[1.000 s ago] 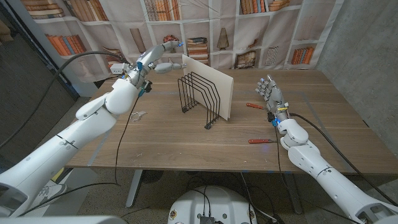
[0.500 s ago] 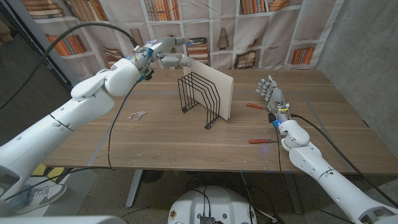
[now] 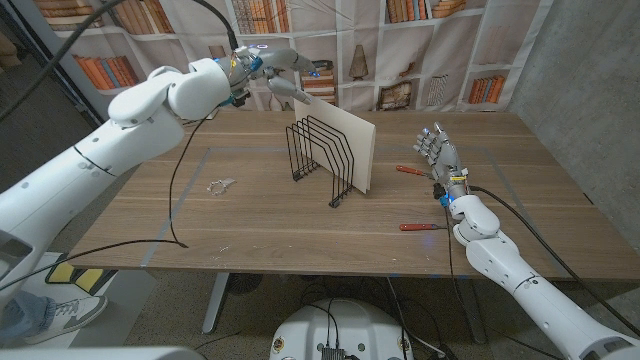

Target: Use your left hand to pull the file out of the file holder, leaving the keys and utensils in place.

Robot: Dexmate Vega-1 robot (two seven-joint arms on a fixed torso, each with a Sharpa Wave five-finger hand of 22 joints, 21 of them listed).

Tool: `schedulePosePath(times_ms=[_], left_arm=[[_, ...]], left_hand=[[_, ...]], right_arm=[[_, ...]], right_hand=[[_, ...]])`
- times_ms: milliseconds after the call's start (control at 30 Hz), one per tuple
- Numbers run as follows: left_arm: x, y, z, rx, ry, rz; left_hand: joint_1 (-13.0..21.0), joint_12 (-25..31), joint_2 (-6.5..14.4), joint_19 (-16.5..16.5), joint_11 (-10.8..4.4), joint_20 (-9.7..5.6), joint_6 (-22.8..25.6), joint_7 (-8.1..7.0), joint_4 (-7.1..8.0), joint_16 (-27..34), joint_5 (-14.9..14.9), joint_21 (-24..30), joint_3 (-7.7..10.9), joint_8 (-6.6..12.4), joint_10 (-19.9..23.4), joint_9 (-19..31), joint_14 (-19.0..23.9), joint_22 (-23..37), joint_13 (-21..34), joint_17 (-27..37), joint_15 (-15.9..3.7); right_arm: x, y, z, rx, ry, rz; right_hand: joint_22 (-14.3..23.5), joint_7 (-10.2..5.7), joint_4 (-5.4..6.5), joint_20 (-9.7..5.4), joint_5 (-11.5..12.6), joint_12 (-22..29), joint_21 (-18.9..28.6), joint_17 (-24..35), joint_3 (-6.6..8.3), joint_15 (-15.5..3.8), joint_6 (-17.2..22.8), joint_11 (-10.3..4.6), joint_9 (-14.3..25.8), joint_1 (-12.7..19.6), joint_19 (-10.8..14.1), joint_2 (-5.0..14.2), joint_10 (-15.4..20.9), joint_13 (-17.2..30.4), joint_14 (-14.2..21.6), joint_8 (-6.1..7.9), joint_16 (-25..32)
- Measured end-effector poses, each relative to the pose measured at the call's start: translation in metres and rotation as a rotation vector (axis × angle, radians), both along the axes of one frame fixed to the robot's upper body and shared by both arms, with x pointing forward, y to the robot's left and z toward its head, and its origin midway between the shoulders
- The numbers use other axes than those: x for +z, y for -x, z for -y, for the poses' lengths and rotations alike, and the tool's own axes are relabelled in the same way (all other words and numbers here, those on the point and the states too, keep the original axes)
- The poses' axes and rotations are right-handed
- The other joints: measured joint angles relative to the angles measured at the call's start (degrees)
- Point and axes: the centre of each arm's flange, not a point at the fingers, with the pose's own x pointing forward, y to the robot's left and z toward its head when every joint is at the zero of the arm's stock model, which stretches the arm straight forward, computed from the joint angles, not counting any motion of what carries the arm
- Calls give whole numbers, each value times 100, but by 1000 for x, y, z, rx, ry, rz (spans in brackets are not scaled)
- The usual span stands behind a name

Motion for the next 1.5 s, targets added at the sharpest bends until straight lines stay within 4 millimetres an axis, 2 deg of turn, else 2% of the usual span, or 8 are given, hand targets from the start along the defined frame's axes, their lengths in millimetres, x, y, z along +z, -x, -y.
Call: schedulePosePath(times_ms=[33, 100, 333, 600, 800, 1067, 1200, 1500], left_arm=[[0, 0, 1, 7, -13, -12], [13, 5, 7, 9, -40, -3], [27, 5, 16, 46, -143, -82], [42, -1, 28, 52, -217, -167], [51, -9, 36, 46, -254, -224], [54, -22, 46, 29, -289, -281], [51, -28, 53, 18, -312, -295], [46, -39, 65, 4, -371, -319]], left_hand=[[20, 1, 20, 0, -4, 0, 0, 0, 0, 0, -18, 27, 0, 0, 6, 0, 0, 0, 0, 0, 1], [23, 2, 23, 0, -4, 0, 0, 0, 0, 0, -29, 44, 0, 0, 6, 0, 0, 0, 0, 0, 1], [46, 2, 44, 51, -3, -9, 22, -19, 0, 0, -45, 44, 0, 0, 7, 0, 0, 0, 0, 0, 1], [188, -47, 39, 61, -2, 0, 30, -10, -4, -26, -52, 44, 3, 0, 8, 0, 0, 0, 0, -1, 1], [339, -104, 188, 60, 6, 0, 25, -5, -66, -69, -93, 44, 98, -27, 16, 0, -1, -1, 27, 27, 1], [736, -241, 354, 15, 3, -1, -326, 90, -154, -202, -157, -6, 263, -237, -235, 29, -108, -1, 32, 26, 1], [960, -286, 400, 15, -16, -1, -407, 81, -207, -202, -157, -6, 316, -280, -256, 29, -117, -1, 53, 26, 10], [1173, -286, 238, 20, -67, -2, -452, -42, -197, -235, -157, -6, 306, -323, -301, 55, -116, -1, 80, 26, 10]], right_arm=[[0, 0, 0, 0, -1, 1], [1, 1, 1, 1, -5, 5], [1, 4, 2, 0, -14, 12], [2, 7, 2, 3, -23, 16], [2, 8, 2, 1, -28, 18], [3, 9, 4, -4, -37, 17], [2, 9, 5, -9, -42, 14], [1, 11, 6, -19, -55, 10]], right_hand=[[0, 0, -15, 0, 0, 0, 0, 0, -15, 0, 0, 0, 0, 0, 0, 0, 0, 0, 0, 0, 0], [0, 0, -23, 0, 0, 0, 0, 0, -23, 0, 0, 0, 0, 0, 0, 0, 0, 0, 0, 0, 0], [0, -30, -7, -12, 0, 0, -35, -1, -39, 0, 30, 0, 0, -30, 12, 30, 0, 0, 0, 0, 0], [0, 0, -7, -9, 0, 0, -35, -1, -38, -12, 61, 21, 0, -30, 93, 30, 83, 0, 74, 0, 0], [0, 0, -7, -9, 0, 0, -84, -1, -38, -12, 61, 11, 0, -30, 93, 30, 113, 0, 74, 22, 0], [0, -1, -7, -9, 0, 0, -84, -2, -38, -12, 61, 11, 0, -53, 92, 53, 113, 0, 74, 22, 0], [0, -1, -7, -9, -44, 0, -117, -2, -38, -12, 61, 11, 0, -53, 92, 53, 113, 0, 74, 22, 0], [0, -1, -7, -9, -44, 0, -139, -2, -38, -12, 60, 11, 0, -53, 92, 53, 113, 0, 73, 22, 0]])
